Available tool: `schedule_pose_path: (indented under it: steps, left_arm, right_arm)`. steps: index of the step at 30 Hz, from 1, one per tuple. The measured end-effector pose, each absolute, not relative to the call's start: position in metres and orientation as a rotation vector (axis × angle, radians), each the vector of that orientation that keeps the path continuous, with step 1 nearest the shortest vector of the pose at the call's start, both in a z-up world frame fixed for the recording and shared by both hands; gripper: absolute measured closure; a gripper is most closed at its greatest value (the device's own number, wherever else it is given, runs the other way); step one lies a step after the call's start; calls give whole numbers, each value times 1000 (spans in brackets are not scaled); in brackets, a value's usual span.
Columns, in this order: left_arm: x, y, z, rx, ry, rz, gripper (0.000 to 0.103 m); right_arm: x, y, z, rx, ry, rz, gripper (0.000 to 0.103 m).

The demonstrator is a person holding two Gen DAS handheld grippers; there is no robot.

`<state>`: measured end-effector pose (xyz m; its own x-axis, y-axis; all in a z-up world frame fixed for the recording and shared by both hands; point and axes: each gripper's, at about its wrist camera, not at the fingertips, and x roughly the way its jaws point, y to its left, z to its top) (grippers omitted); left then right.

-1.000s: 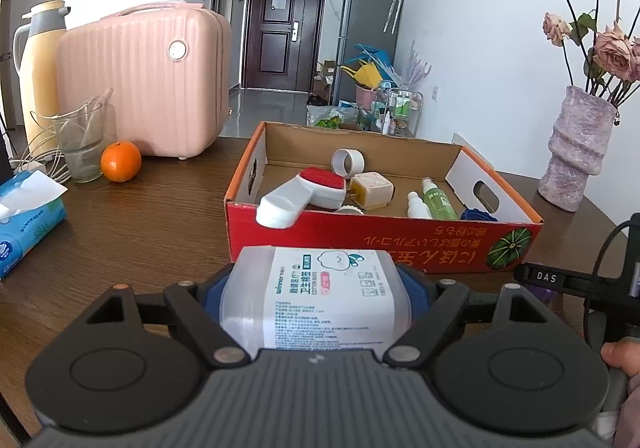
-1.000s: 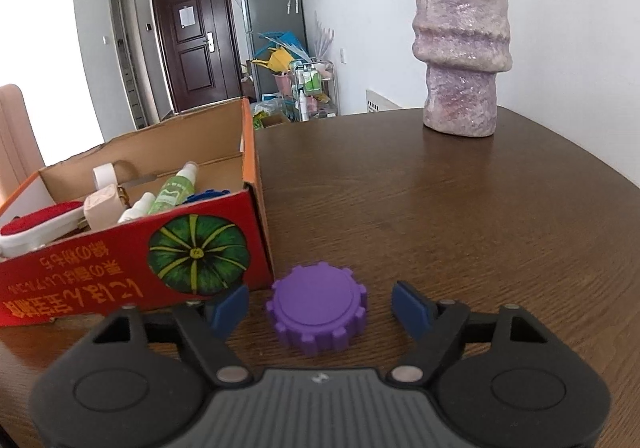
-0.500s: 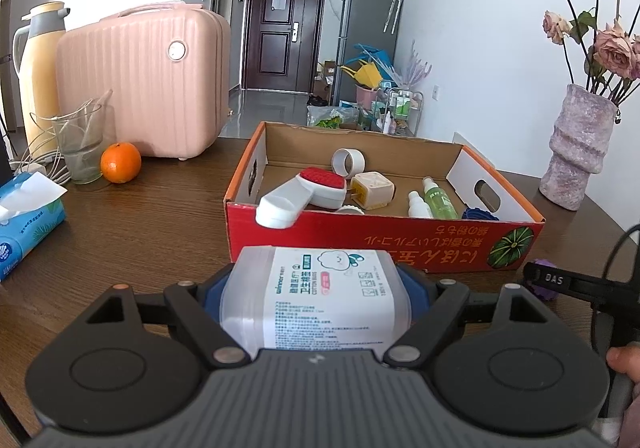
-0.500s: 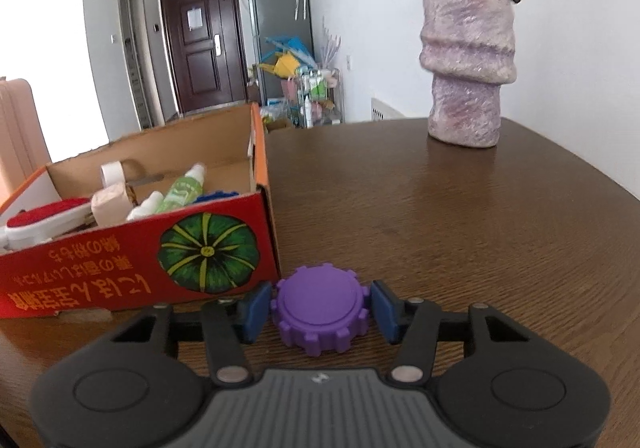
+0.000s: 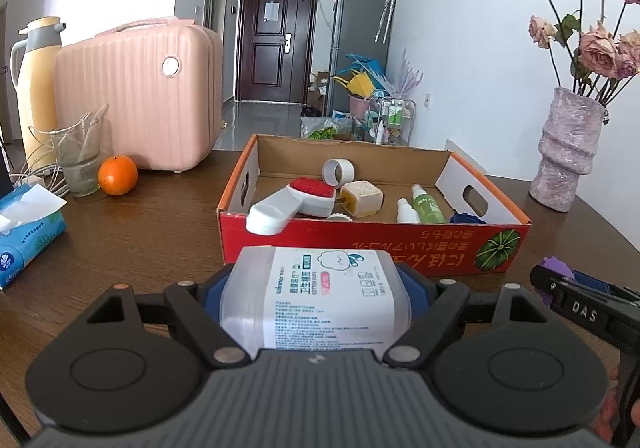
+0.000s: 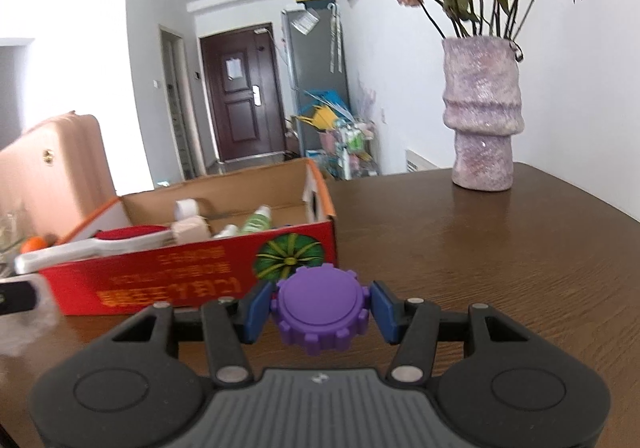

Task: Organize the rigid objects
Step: 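Carry the wipes pack and purple cap over the cardboard box with both tools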

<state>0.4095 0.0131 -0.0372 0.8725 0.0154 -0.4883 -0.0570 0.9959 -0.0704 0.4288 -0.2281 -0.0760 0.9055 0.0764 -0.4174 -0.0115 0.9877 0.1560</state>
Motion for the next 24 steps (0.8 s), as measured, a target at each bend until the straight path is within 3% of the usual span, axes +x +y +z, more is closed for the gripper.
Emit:
schedule_pose_path:
  steps: [24]
  left_arm:
    - [380, 0, 0, -121, 386, 22, 20]
  right_arm:
    - [390, -208, -49, 177, 281, 160, 50]
